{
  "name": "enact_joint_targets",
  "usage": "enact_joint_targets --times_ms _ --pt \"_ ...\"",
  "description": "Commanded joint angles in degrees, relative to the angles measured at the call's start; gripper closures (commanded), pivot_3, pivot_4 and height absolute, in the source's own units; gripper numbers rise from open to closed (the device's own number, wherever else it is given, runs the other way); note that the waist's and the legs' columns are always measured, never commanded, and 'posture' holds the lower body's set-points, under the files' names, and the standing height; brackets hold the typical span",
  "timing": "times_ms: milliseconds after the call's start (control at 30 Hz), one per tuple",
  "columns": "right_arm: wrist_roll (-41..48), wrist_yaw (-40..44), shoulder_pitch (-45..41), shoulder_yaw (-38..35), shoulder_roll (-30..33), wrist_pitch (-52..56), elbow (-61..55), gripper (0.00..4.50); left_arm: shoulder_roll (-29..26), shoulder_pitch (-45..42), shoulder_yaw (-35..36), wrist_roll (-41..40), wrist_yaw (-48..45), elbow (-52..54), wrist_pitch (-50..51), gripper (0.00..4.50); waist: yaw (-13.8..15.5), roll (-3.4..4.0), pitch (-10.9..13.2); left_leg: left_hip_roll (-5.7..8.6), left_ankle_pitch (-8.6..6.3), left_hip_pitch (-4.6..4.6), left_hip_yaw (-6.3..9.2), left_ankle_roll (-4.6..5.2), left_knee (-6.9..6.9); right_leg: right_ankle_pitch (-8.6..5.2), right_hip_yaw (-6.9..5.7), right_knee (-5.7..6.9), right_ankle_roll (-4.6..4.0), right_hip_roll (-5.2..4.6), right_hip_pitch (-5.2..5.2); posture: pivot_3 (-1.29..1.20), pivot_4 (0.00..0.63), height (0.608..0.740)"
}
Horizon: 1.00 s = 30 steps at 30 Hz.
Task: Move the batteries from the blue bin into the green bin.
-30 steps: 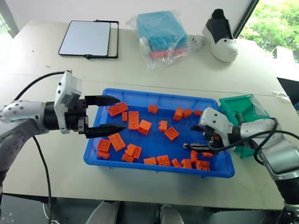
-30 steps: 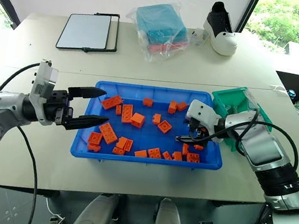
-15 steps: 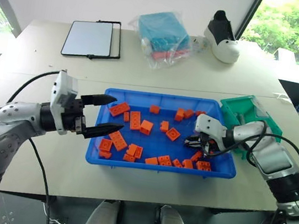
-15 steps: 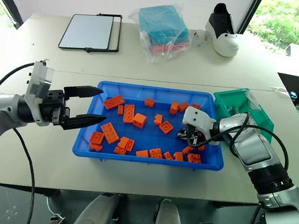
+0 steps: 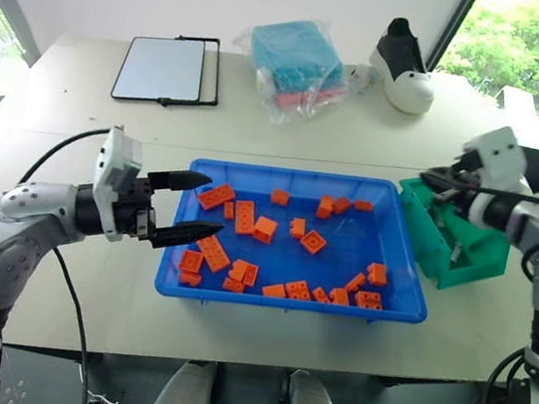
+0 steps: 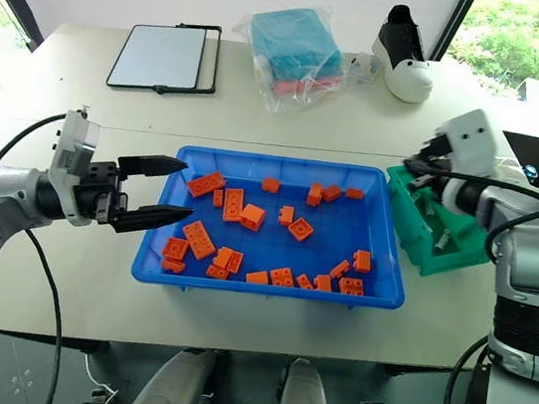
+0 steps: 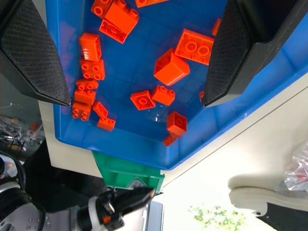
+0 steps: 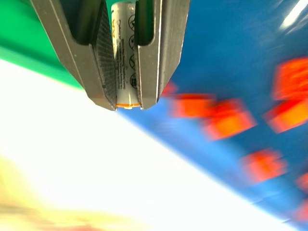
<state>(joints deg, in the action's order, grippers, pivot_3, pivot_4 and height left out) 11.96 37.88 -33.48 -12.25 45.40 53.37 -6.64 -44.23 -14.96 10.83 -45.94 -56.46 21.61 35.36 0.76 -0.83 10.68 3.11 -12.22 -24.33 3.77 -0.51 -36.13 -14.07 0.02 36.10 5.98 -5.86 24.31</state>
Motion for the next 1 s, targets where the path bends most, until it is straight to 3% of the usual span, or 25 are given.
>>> enact_joint_targets --times_ms 33,233,367,467,700,833,1000 --pt "-0.1 -2.8 1.8 -2.9 1.7 2.8 -2.7 3.96 0.3 -2.1 -0.5 0.5 -1.2 -0.7 -1.4 0.0 -0.1 0.0 0.0 0.0 0.0 0.0 -0.01 0.0 0.0 0.0 0.0 0.0 0.0 0.0 0.0 0.0 0.15 0.731" --pt "-0.7 -3.9 4.9 -1.1 3.0 1.2 -6.9 1.04 0.5 -4.4 -1.8 1.6 -2.8 -2.9 -2.1 0.0 -0.6 0.06 0.0 -0.01 0.01 0.02 -0.05 0.02 0.0 0.06 0.02 0.04 0.12 0.02 0.01 0.0 0.15 0.731" --pt "7.8 4.3 11.5 -9.3 3.6 -0.8 -14.6 1.04 -0.4 -4.2 -0.7 1.4 -3.9 -3.4 -1.7 0.0 -0.3 0.06 0.0 -0.01 0.0 0.01 -0.04 0.03 0.0 0.1 0.01 0.03 0.19 0.03 0.01 0.0 0.15 0.731" --pt "15.2 14.9 21.7 -18.5 5.4 -2.5 -20.1 1.04 -2.1 -3.2 1.8 0.0 -4.5 -3.8 -0.3 0.0 0.1 0.05 0.0 -0.01 -0.03 -0.01 0.03 0.09 -0.01 0.12 -0.05 0.03 0.23 0.04 -0.05 0.0 0.15 0.731" --pt "23.3 28.1 40.0 -33.1 7.9 -3.8 -20.4 1.04 -7.1 0.6 6.3 -0.6 -8.7 -5.9 0.3 0.0 -0.4 0.05 0.0 -0.04 -0.07 0.26 -0.13 0.15 -0.08 0.02 0.03 -0.02 0.07 0.01 -0.3 0.0 0.15 0.731" --pt "24.7 28.7 44.2 -35.6 7.3 -4.8 -20.8 1.04 -9.0 0.7 7.5 -0.1 -9.5 -7.8 0.1 0.0 -0.3 0.05 0.0 -0.19 -0.12 0.89 -0.13 0.14 0.03 -0.04 0.02 -0.14 0.04 0.0 -0.9 0.0 0.15 0.731" --pt "25.9 24.1 43.0 -33.7 6.4 -4.9 -20.5 1.04 -9.1 0.1 7.6 0.1 -9.2 -7.3 0.1 0.0 -0.1 0.05 0.0 -0.27 -0.13 0.86 -0.14 0.13 0.06 -0.03 0.02 -0.31 0.03 -0.08 -0.92 0.0 0.15 0.731"
